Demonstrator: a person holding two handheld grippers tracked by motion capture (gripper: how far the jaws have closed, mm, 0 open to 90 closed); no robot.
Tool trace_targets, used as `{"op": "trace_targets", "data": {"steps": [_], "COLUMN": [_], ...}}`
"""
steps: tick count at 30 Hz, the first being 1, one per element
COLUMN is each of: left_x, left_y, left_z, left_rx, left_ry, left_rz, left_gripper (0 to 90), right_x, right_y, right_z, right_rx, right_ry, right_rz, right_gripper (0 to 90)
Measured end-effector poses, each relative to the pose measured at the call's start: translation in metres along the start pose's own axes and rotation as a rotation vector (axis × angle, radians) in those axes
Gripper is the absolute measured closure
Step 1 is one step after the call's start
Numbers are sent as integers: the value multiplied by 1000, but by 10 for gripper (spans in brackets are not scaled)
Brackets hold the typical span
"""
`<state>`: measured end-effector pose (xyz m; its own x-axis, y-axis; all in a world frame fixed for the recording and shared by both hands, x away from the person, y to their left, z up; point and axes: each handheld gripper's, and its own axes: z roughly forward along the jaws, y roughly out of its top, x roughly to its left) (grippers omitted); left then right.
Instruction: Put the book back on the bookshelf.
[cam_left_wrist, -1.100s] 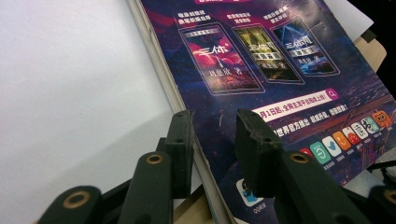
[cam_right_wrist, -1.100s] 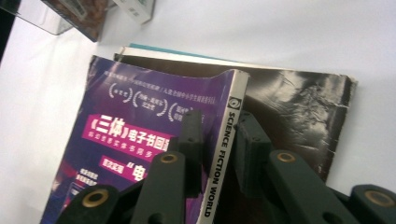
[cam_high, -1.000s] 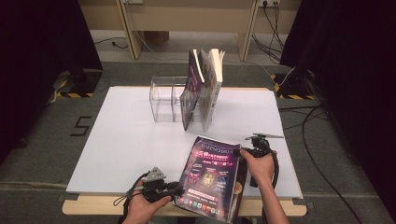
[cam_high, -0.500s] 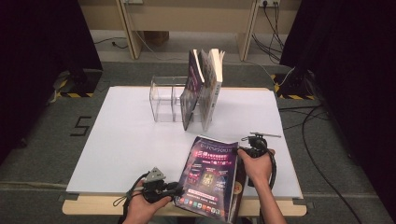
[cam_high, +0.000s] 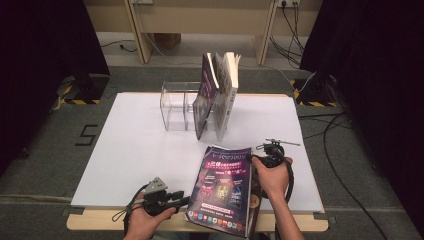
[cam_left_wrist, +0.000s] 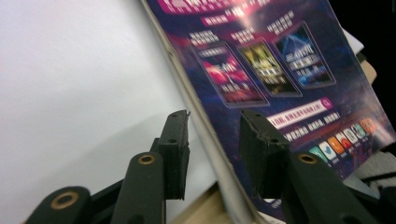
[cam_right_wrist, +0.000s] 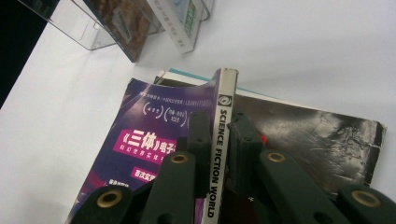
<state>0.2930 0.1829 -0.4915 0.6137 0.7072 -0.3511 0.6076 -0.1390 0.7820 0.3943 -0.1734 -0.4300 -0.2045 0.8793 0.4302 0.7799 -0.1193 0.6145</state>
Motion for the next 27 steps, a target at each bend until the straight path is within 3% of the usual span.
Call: {"op": "trace_targets", "data": {"steps": [2,3,4,9,15,22,27], "left_x": [5,5,8,14,19,23,22], "left_y": [1,1,1,2,1,0,0], "left_z": [-4,-4,-6,-9,-9,-14,-14], "left_rx": [-29,-29,-43,-65,-89,-108,-124], "left_ry": [10,10,48,78,73,118,109], "left_rz": [-17,-17,-3,-3,-1,12,8], "left_gripper": [601,600,596,585,569,566,563], "right_x": [4,4,9,20,29,43,51], "right_y": [1,1,2,5,6,11,13], "right_z": [-2,-2,-3,-8,-11,-16,-21], "right_rx": [-6,-6,-14,-46,-75,-101,-126], "right_ry": [-6,-6,-3,16,42,76,97], "right_rz": [-18,-18,-27,-59,-89,-121,-140], "right_gripper": [817,817,822,830,833,835,834]}}
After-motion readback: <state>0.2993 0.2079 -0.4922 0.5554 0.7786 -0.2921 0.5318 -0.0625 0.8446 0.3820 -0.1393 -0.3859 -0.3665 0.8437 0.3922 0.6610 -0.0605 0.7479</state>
